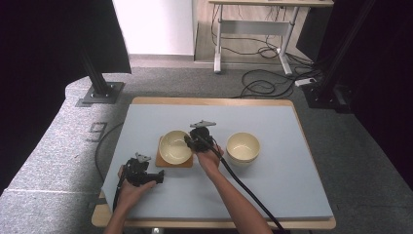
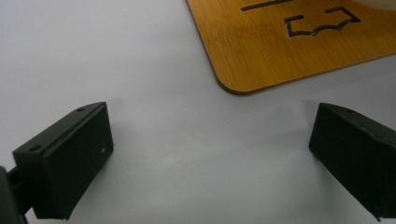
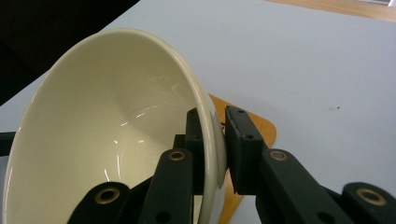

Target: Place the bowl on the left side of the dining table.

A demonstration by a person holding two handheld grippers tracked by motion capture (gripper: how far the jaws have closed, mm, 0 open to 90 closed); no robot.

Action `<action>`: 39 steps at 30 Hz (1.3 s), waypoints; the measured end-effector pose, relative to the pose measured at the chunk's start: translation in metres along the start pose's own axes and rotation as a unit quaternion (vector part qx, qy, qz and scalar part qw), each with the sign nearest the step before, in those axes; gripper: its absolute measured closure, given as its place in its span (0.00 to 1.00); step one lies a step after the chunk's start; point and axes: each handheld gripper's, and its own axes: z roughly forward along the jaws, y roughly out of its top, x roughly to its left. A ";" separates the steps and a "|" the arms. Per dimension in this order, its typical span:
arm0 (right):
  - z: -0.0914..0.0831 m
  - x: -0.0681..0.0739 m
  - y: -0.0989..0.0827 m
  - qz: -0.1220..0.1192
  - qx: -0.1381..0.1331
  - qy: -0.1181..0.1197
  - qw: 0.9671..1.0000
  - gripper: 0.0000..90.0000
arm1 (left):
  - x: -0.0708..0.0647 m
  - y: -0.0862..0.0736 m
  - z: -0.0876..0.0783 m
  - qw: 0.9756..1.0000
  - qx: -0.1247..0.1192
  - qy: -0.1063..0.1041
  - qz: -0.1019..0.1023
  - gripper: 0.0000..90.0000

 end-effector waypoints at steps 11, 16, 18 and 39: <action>0.014 -0.002 -0.007 0.009 0.015 0.001 1.000 0.89 | 0.000 0.000 0.000 1.000 -0.001 0.000 -0.001 0.00; 0.016 -0.004 -0.007 0.005 0.016 -0.002 1.000 0.89 | 0.000 0.000 0.000 1.000 -0.001 0.000 -0.001 0.00; 0.016 -0.004 -0.008 0.006 0.015 -0.008 1.000 0.88 | 0.000 0.000 0.000 1.000 -0.001 0.000 -0.001 0.00; 0.013 -0.014 -0.006 0.002 0.037 -0.025 0.999 0.86 | 0.000 0.000 0.000 1.000 -0.002 0.000 -0.001 0.00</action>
